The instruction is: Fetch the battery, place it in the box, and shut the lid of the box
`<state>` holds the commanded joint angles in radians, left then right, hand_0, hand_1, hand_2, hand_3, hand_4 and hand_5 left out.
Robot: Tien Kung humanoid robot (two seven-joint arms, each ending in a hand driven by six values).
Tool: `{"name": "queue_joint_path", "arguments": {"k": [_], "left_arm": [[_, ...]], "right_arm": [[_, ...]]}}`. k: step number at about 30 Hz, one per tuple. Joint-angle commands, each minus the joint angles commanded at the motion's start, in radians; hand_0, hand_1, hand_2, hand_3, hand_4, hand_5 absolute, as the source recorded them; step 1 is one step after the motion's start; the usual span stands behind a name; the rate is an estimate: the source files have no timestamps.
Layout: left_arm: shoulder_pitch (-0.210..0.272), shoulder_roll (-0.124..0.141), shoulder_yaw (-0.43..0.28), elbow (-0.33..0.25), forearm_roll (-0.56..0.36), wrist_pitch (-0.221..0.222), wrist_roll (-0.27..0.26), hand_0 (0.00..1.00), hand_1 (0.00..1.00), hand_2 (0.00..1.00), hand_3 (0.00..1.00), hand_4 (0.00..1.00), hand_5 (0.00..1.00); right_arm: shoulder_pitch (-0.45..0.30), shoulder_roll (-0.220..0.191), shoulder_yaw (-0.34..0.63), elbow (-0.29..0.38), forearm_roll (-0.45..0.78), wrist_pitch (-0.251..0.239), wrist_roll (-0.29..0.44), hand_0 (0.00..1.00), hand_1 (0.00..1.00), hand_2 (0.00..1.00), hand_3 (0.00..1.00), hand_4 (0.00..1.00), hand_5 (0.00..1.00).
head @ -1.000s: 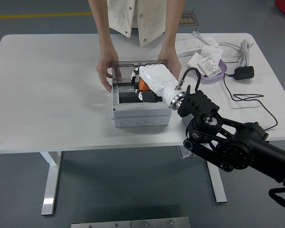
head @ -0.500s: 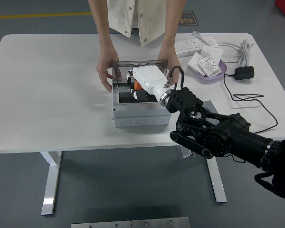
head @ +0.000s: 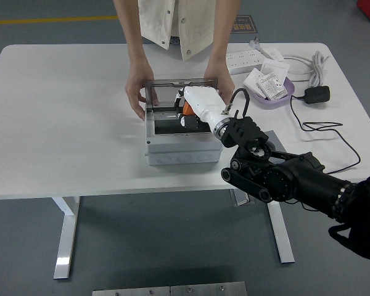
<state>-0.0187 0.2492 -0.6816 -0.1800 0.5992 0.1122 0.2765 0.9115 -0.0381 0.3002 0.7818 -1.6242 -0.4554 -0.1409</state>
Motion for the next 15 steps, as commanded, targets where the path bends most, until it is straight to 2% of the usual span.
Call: {"name": "queue_joint_path", "arguments": {"k": [8, 13, 14, 15], "left_arm": [[-0.006, -0.002, 0.006, 0.000, -0.002, -0.001, -0.001, 0.594, 0.737, 0.705, 0.714, 0.811, 0.313], [-0.008, -0.003, 0.008, 0.000, -0.003, -0.001, -0.002, 0.594, 0.737, 0.705, 0.718, 0.812, 0.314], [-0.008, -0.003, 0.009, 0.000, -0.003, -0.002, -0.002, 0.594, 0.737, 0.705, 0.720, 0.812, 0.317], [-0.008, -0.003, 0.008, 0.000, -0.002, -0.002, -0.002, 0.594, 0.737, 0.705, 0.720, 0.812, 0.317]], "right_arm": [[0.002, 0.012, -0.002, 0.008, 0.044, -0.020, 0.041, 0.103, 0.182, 0.211, 0.234, 0.002, 0.002], [0.001, 0.013, -0.004, 0.003, 0.054, -0.012, 0.064, 0.105, 0.190, 0.217, 0.243, 0.002, 0.002], [0.001, 0.013, -0.004, 0.002, 0.054, -0.009, 0.067, 0.162, 0.225, 0.256, 0.284, 0.091, 0.026], [0.001, 0.014, -0.005, 0.001, 0.052, -0.006, 0.069, 0.162, 0.225, 0.256, 0.284, 0.091, 0.026]]}}
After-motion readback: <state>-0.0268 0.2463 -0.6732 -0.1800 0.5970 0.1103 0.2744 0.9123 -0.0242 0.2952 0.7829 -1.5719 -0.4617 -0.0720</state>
